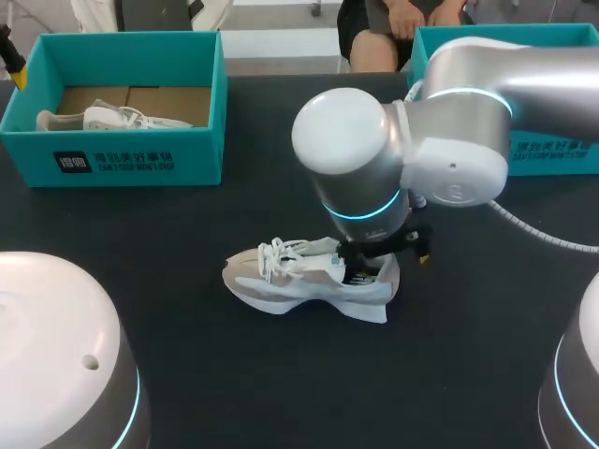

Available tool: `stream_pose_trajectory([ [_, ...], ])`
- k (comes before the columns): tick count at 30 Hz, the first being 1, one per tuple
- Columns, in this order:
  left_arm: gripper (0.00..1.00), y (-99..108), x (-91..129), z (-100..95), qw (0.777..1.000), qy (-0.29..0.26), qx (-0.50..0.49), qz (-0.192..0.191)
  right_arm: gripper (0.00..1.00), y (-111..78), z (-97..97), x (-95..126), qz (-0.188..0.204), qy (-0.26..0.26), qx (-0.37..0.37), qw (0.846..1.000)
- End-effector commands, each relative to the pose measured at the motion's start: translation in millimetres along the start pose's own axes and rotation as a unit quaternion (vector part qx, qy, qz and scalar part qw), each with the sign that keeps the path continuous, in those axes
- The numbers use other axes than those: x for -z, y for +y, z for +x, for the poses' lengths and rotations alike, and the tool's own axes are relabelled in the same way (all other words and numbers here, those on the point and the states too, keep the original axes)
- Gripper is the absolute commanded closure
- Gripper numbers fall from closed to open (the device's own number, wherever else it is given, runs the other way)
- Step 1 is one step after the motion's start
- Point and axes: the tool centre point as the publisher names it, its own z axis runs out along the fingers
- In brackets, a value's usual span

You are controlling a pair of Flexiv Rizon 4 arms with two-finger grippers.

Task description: Take the shoe out of the shoebox, open the shoe tongue, remove and reinsert the insole, then place the shoe into the shoebox

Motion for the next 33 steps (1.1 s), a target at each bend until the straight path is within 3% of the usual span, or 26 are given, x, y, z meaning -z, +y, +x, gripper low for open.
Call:
stream_pose_trajectory([
  [1, 0.0, -1.4, 0.3, -0.5, 1.0, 0.001, 0.0, -0.001, 0.0, -0.6, -13.1, 18.9, -0.012, 0.016, 0.016, 1.0],
  [8, 0.0, -1.4, 0.3, -0.5, 1.0, 0.001, 0.0, -0.001, 0.0, 9.0, -21.8, 59.2, -0.045, 0.056, 0.091, 0.993],
  [13, 0.0, -1.4, 0.3, -0.5, 1.0, 0.001, 0.0, -0.001, 0.0, 12.7, -11.9, 88.2, -0.087, 0.1, 0.194, 0.972],
  [14, 0.0, -1.4, 0.3, -0.5, 1.0, 0.001, 0.0, -0.001, 0.0, 16.2, -10.8, 90.7, -0.08, 0.078, 0.197, 0.974],
  [16, 0.0, -1.4, 0.3, -0.5, 1.0, 0.001, 0.0, -0.001, 0.0, 20.8, -12.1, 91.5, -0.066, 0.059, 0.188, 0.978],
  [32, 0.0, -1.4, 0.3, -0.5, 1.0, 0.001, 0.0, -0.001, 0.0, 20.8, -12.1, 91.5, -0.066, 0.059, 0.188, 0.978],
  [33, 0.0, -1.4, 0.3, -0.5, 1.0, 0.001, 0.0, -0.001, 0.0, 24.9, -10.1, 91.9, -0.082, 0.072, 0.223, 0.969],
])
